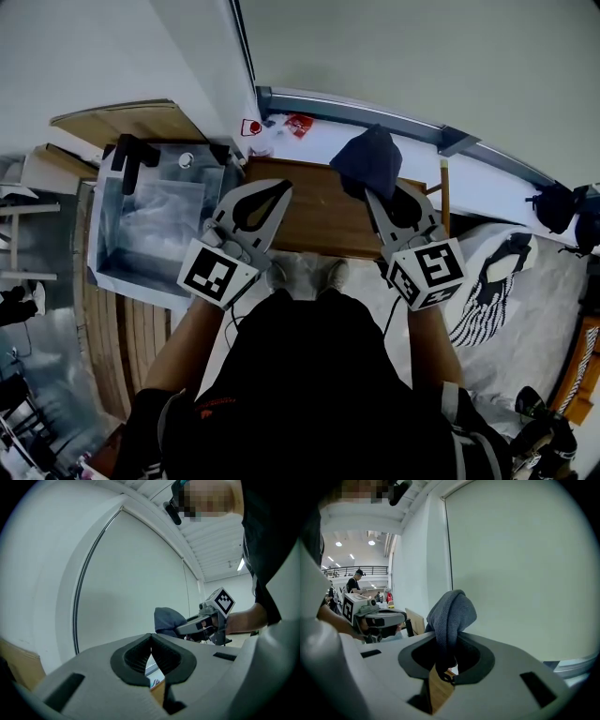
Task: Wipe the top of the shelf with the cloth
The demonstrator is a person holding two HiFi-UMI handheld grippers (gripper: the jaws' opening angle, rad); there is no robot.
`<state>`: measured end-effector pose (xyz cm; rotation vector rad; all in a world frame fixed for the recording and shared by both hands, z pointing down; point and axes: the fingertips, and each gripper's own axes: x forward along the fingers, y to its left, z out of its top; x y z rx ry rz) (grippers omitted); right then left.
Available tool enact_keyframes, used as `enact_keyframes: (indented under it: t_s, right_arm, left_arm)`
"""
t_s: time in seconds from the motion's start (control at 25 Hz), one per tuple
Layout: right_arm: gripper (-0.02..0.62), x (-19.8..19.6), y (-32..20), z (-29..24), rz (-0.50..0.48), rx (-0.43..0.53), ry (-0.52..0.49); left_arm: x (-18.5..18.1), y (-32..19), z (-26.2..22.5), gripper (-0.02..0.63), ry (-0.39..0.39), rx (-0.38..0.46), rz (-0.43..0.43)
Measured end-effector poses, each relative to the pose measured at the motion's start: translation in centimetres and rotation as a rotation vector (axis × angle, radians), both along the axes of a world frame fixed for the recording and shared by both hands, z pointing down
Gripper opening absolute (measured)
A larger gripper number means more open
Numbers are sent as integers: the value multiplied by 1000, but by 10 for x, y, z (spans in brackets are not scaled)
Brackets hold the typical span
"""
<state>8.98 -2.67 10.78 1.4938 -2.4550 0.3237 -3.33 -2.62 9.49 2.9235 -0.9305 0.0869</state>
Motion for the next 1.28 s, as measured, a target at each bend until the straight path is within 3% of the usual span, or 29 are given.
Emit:
enact_keyframes:
  t_s: [0.4, 1.28]
  right_arm:
    - [77, -26, 3, -1, -19, -1, 4]
    - [77, -39, 11, 3, -41, -7, 11]
  left_arm:
    - [-16, -2, 6, 18, 13, -7, 4]
    - [-19, 6, 6, 20, 33, -11, 1]
